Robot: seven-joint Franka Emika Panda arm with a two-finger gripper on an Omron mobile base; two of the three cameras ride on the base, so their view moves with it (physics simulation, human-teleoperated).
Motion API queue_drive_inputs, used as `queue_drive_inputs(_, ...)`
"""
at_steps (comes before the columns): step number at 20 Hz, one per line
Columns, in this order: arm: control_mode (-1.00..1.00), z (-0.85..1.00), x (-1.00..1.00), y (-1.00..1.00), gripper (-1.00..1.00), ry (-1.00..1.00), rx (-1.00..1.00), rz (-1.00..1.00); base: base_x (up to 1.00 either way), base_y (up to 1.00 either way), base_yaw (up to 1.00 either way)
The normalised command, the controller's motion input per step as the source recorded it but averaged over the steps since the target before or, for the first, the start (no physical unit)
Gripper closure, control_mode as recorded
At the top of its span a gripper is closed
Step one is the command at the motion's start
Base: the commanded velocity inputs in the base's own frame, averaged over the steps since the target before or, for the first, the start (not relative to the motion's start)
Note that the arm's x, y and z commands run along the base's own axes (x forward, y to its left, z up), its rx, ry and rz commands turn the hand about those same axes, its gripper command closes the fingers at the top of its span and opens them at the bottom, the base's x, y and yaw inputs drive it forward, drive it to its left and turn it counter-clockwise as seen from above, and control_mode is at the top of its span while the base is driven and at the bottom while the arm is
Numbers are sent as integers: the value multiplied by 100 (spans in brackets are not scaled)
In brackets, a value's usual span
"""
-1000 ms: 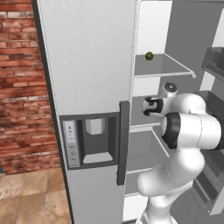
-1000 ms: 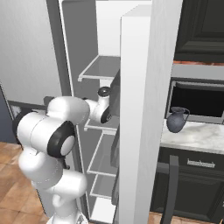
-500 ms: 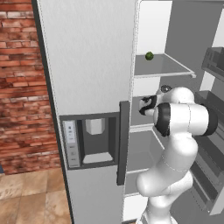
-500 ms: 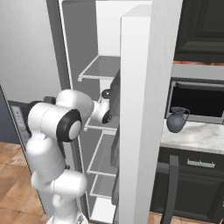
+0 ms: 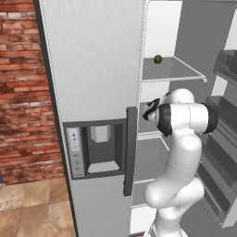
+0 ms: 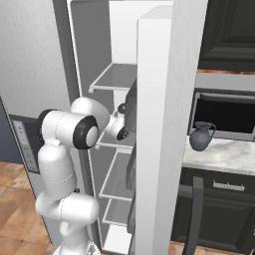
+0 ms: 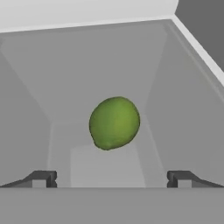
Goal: Move the lime and lime from the second highest shelf to the top shelf to make space. Then, place the pitcher from the counter on the cleared second highest shelf.
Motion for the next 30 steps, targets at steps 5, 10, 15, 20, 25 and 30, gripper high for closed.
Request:
queue_drive_inputs(5, -100, -11, 36, -7, -100, 0, 0, 0, 0, 0, 0)
queue_drive_inputs(10, -100, -6, 34, -6, -100, 0, 0, 0, 0, 0, 0)
queue_drive_inputs(15, -100, -8, 31, 0, -100, 0, 0, 0, 0, 0, 0)
queue_drive_inputs(20, -100, -20, 9, 0, 100, 0, 0, 0, 0, 0, 0)
queue_drive_inputs(25, -100, -27, 0, 0, 100, 0, 0, 0, 0, 0, 0)
queue_drive_inputs(30, -100, -17, -27, 0, 100, 0, 0, 0, 0, 0, 0)
